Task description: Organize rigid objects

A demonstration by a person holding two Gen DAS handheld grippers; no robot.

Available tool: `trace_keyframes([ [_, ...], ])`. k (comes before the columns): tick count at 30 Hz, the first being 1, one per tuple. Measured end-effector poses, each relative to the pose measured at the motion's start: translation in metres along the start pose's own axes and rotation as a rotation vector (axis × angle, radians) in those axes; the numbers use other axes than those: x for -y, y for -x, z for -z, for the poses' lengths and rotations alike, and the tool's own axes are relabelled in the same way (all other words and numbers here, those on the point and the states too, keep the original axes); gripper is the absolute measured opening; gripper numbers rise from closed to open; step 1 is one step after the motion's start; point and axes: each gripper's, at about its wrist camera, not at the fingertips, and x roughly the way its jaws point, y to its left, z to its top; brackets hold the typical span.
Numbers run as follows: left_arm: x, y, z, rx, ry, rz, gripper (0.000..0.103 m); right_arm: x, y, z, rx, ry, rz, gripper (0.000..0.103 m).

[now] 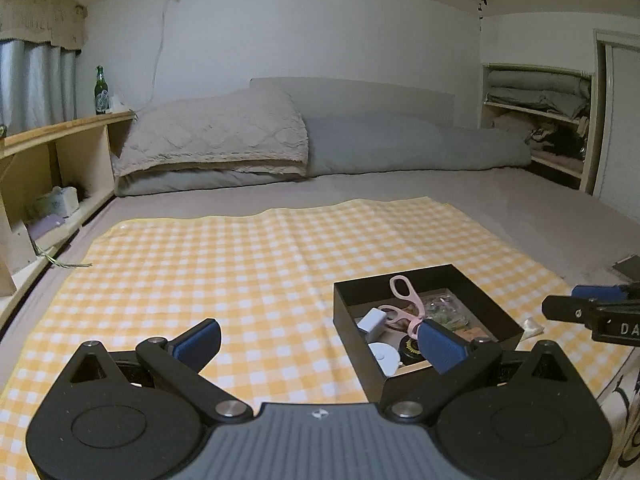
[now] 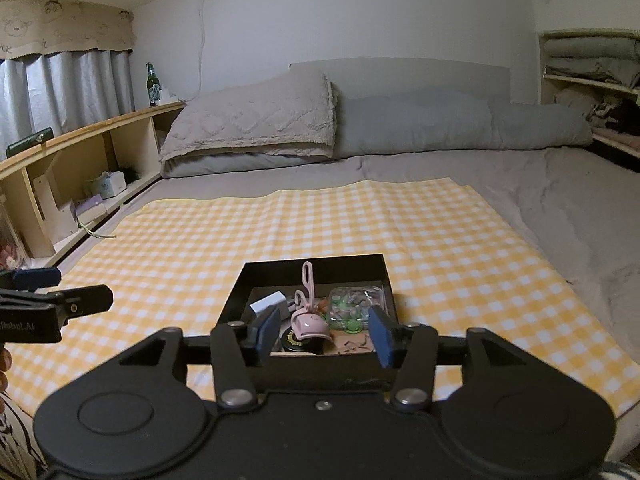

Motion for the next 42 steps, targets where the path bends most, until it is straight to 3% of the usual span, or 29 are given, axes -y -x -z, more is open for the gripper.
trace_keyframes([
  [4,0.003,-0.002,0.001,-0.001,-0.01,-0.011,0.103,-0.004,0.002,0.001,0.028,0.018,0.004,0.062],
  [8,0.002,-0.003,0.002,-0.007,-0.004,-0.018,0.103,-0.009,0.003,0.002,0.043,0.038,0.02,0.081],
  [16,0.0,-0.002,0.004,-0.011,0.01,-0.03,0.103,-0.012,0.003,0.004,0.069,0.058,0.074,0.1],
  [42,-0.003,0.001,0.005,-0.007,0.026,-0.041,0.103,-0.014,0.004,0.006,0.074,0.067,0.114,0.102],
])
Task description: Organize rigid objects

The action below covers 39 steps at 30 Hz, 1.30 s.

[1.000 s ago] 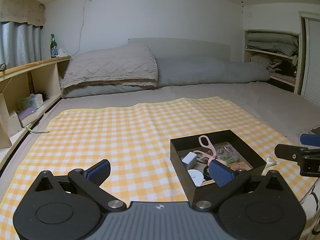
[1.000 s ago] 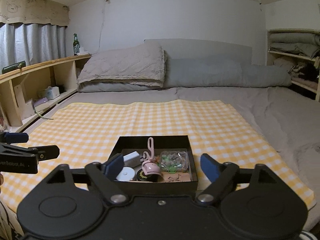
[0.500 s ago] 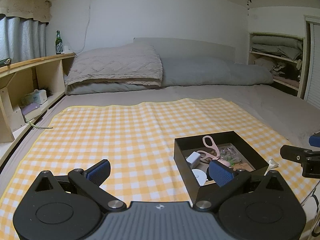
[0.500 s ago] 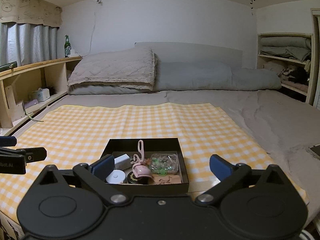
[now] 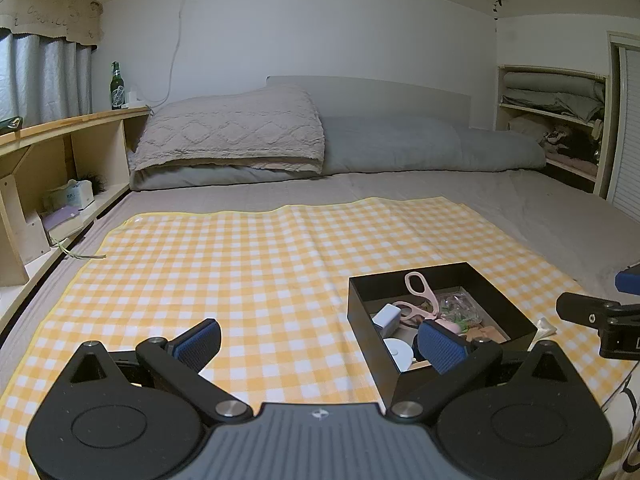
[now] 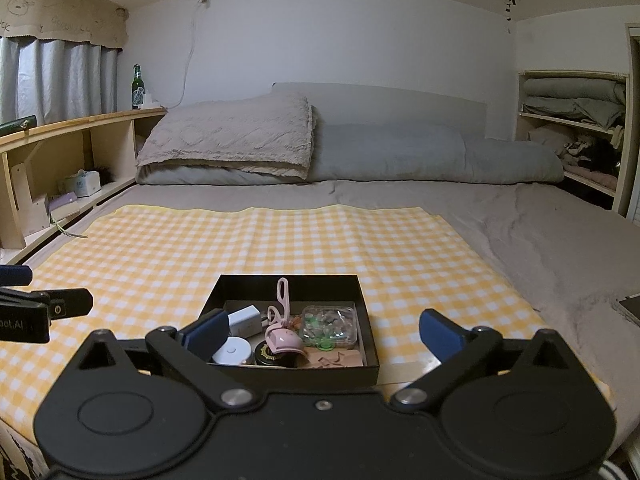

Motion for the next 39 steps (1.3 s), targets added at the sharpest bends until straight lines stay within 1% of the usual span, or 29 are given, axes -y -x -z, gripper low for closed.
trace_keyframes([
  [39,-0.0004,0.0002,0.0007,0.001,0.001,-0.001,0.103,-0.0039,-0.0018,-0.0008,-0.004,0.007,-0.001,0.102],
])
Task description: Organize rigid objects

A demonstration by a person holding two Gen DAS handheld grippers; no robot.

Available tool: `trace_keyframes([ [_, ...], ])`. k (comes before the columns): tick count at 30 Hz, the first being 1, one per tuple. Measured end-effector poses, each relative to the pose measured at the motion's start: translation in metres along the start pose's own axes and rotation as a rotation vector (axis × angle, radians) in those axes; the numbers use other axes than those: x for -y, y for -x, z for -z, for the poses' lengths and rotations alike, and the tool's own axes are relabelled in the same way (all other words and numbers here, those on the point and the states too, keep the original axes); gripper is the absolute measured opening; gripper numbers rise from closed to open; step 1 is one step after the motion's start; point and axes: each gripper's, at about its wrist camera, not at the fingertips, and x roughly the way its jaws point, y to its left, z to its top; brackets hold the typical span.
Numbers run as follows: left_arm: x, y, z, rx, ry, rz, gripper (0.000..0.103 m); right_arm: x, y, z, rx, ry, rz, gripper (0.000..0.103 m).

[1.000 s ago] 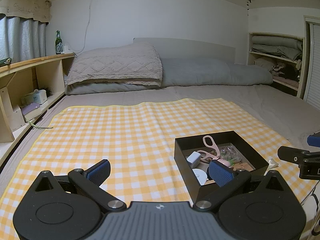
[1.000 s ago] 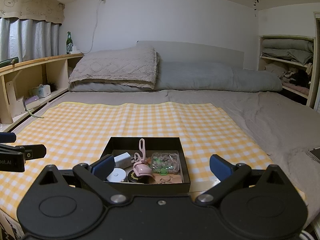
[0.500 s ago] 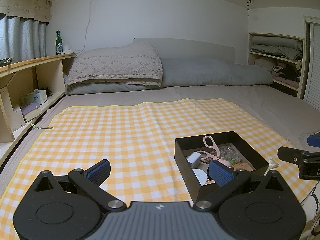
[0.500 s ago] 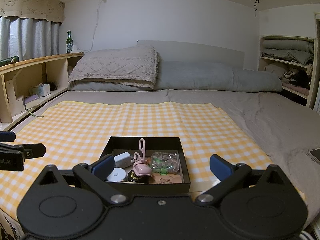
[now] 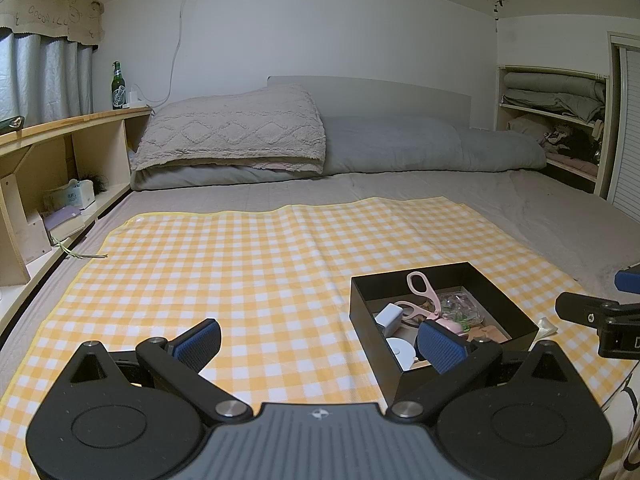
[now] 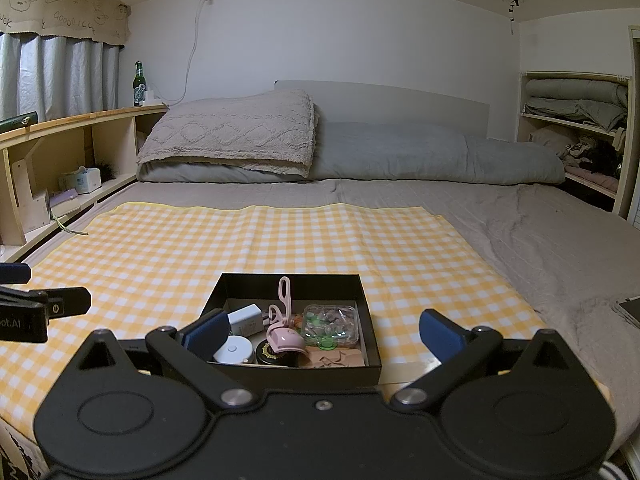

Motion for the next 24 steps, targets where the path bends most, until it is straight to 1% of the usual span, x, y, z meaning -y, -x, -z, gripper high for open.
trace_keyframes([
  [24,-0.0018,0.0026,-0.0007,0.002,0.003,0.001,0.103,-0.0008,0.0005,0.0007,0.002,0.004,0.0,0.102],
])
